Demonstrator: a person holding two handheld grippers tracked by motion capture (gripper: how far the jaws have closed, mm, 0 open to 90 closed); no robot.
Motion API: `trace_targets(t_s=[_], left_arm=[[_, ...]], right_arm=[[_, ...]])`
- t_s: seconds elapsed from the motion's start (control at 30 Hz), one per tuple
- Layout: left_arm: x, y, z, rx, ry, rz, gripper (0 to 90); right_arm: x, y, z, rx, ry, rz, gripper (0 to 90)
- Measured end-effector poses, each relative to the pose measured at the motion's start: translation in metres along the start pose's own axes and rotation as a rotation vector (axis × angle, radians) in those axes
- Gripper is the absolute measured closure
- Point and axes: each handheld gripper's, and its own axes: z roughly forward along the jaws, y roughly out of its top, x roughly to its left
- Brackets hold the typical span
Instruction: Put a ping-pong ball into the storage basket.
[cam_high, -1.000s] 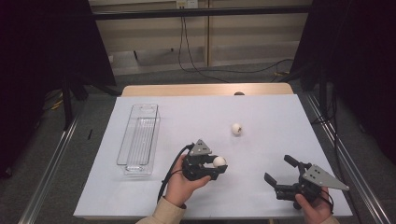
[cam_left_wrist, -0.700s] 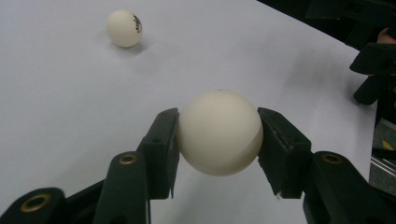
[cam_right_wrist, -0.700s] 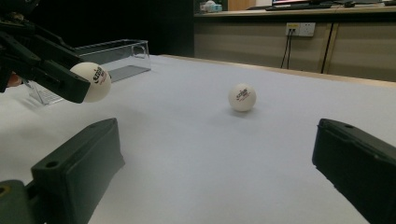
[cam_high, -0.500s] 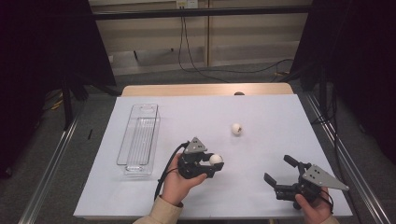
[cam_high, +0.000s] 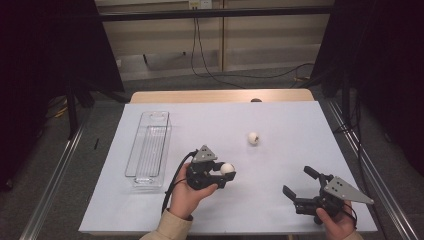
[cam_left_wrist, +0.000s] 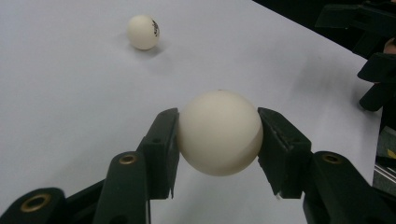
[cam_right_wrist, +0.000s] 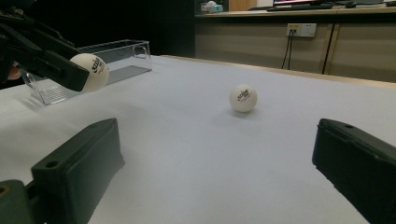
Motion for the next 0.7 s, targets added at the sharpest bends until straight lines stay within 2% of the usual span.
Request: trace_targets(t_s=[0.7], left_arm=[[0.009, 0.0, -0.011, -0.014, 0.026, -0.031, 51.0]], right_arm=[[0.0, 0.0, 0.0, -0.002, 0.001, -0.001, 0.8]])
